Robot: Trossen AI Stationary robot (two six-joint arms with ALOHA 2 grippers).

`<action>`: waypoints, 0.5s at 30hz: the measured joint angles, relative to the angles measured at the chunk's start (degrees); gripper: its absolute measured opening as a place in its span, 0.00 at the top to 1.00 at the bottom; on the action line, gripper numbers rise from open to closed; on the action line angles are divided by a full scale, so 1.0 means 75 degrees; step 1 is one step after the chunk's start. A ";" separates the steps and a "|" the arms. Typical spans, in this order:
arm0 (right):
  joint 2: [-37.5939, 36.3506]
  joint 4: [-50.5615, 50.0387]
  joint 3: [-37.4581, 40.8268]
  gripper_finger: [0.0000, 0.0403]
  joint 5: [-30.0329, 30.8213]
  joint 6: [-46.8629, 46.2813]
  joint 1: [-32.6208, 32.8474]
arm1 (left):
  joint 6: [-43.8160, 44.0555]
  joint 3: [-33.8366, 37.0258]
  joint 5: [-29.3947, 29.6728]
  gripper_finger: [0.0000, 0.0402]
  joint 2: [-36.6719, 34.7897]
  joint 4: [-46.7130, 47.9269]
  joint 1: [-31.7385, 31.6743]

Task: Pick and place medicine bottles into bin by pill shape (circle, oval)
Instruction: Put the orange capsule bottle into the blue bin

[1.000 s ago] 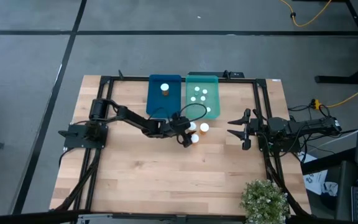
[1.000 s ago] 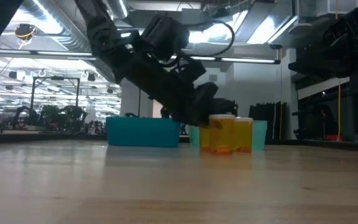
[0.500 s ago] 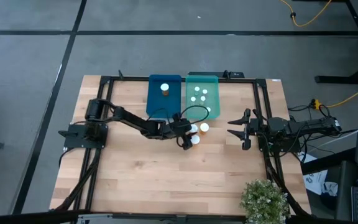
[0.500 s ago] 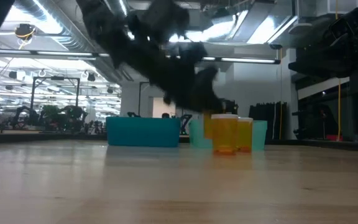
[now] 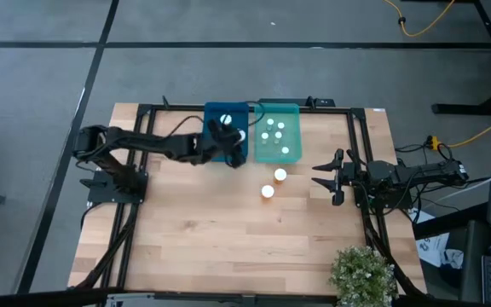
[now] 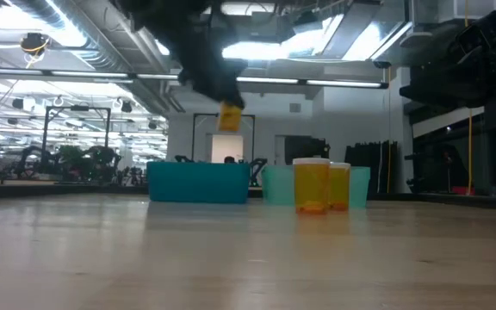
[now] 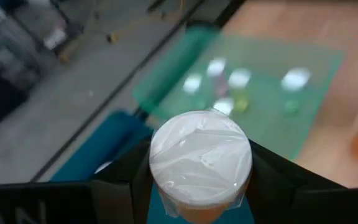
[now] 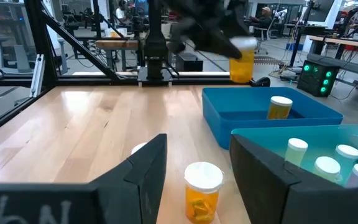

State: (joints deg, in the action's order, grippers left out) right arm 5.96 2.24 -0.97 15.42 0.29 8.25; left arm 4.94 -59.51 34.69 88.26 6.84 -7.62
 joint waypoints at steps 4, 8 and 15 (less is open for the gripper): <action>0.0000 0.0000 0.0000 0.56 0.0000 0.0006 0.0000 | 0.0061 0.0340 -0.0885 0.55 0.0237 0.0060 -0.0774; 0.0000 -0.0003 0.0000 0.56 0.0000 0.0000 0.0000 | 0.0159 0.0955 -0.1857 0.55 0.0339 -0.0808 -0.1541; 0.0000 -0.0003 0.0000 0.56 0.0000 0.0003 0.0000 | 0.0295 0.2110 -0.2740 0.55 0.0337 -0.2682 -0.2391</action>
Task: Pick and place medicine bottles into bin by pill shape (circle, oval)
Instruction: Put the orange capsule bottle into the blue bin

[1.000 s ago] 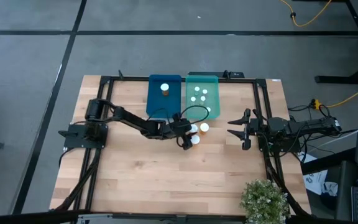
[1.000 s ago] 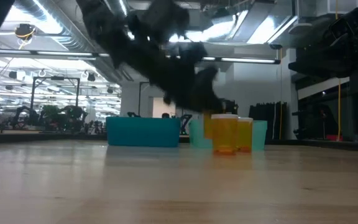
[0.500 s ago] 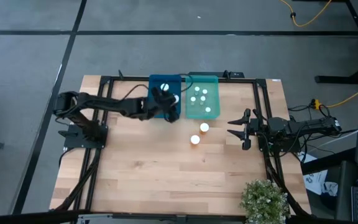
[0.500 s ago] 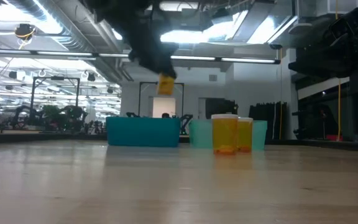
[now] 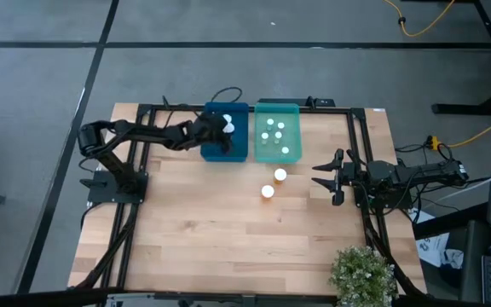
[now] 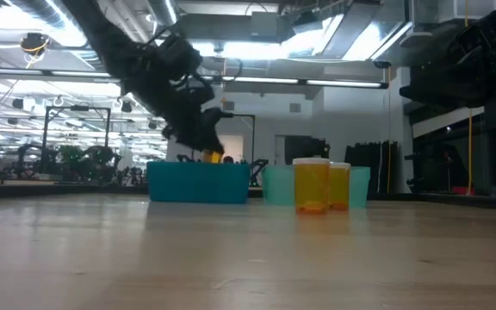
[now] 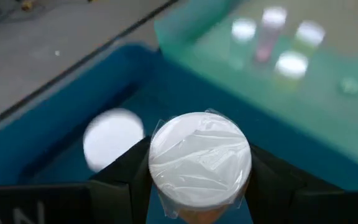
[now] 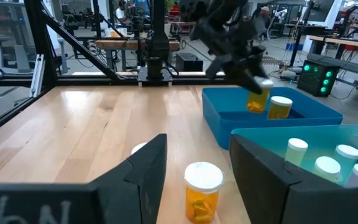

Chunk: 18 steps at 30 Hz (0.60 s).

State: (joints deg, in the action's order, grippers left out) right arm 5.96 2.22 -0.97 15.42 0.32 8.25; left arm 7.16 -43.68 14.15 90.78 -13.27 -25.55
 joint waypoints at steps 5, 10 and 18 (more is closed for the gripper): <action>0.0000 0.0002 0.0000 0.56 0.0000 0.0002 0.0000 | 0.0230 0.0359 -0.0019 0.55 0.0000 0.0107 -0.0206; 0.0001 0.0000 0.0000 0.56 0.0000 0.0003 0.0003 | 0.0187 0.0487 0.0007 0.55 0.0000 0.0082 -0.0413; 0.0000 0.0000 0.0000 0.56 0.0000 -0.0008 0.0001 | -0.0029 0.0604 -0.0453 0.44 0.0000 0.0043 -0.0699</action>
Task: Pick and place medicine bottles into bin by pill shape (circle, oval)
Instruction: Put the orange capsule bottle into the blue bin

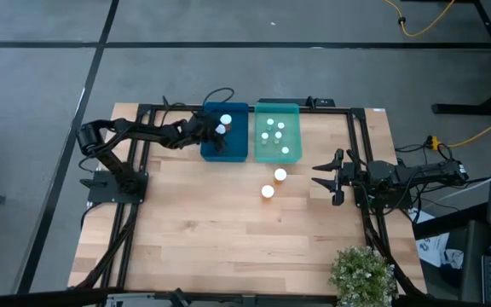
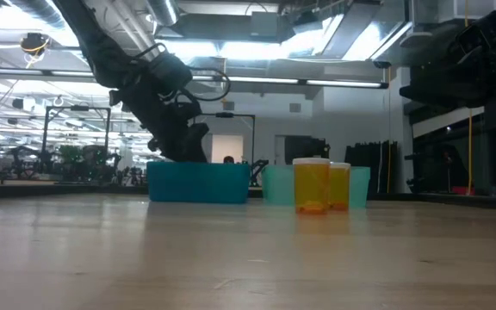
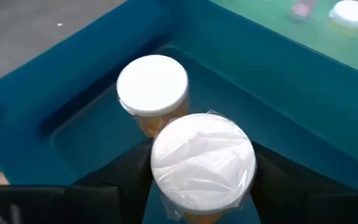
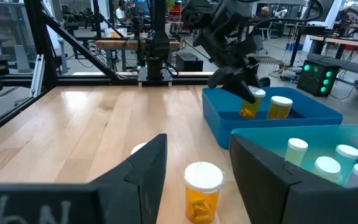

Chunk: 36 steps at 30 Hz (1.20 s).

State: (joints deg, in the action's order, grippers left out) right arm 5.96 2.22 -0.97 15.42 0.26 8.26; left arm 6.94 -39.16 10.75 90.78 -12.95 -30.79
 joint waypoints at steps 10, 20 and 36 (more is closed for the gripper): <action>0.0001 0.0000 0.0000 0.56 0.0000 -0.0001 -0.0001 | -0.0001 -0.0059 -0.0004 0.26 -0.0003 0.0025 0.0052; 0.0001 0.0002 0.0000 0.56 0.0000 0.0002 0.0002 | 0.0051 -0.0872 -0.0195 0.24 -0.0874 0.0057 0.0938; 0.0001 0.0000 0.0000 0.56 0.0000 0.0000 0.0001 | 0.0419 -0.1661 0.0576 0.24 -0.1201 -0.0230 0.4132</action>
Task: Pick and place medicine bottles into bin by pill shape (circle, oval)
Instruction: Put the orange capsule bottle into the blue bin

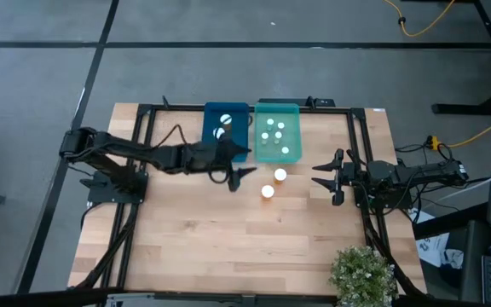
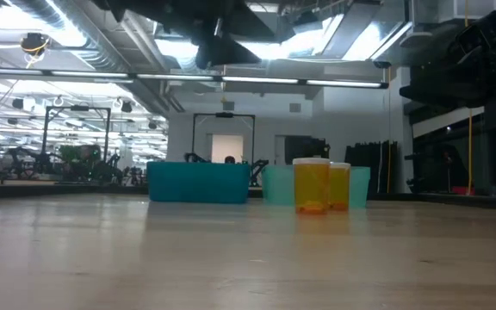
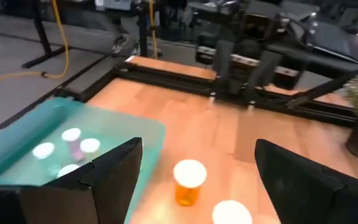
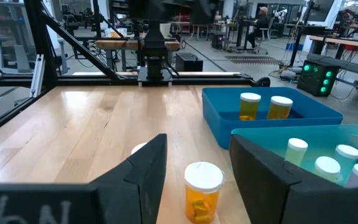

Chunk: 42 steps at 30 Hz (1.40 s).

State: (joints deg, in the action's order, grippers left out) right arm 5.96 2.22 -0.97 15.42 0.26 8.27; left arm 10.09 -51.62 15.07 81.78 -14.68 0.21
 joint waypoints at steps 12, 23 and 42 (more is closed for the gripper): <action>0.0001 0.0001 0.0000 0.56 0.0000 0.0003 -0.0001 | 0.0454 -0.0012 0.0189 0.26 0.1302 -0.0489 0.1181; 0.0002 0.0006 0.0003 0.56 0.0000 0.0009 0.0001 | 0.0608 -0.0012 0.0307 0.26 0.1919 0.0227 0.1606; 0.0002 0.0003 0.0003 0.56 0.0000 -0.0001 -0.0002 | -0.0004 -0.0629 0.0107 0.26 0.4438 -0.1217 0.0772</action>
State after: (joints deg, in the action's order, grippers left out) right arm 5.98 2.24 -0.95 15.42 0.25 8.25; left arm 10.06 -56.33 15.88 115.07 -23.80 6.00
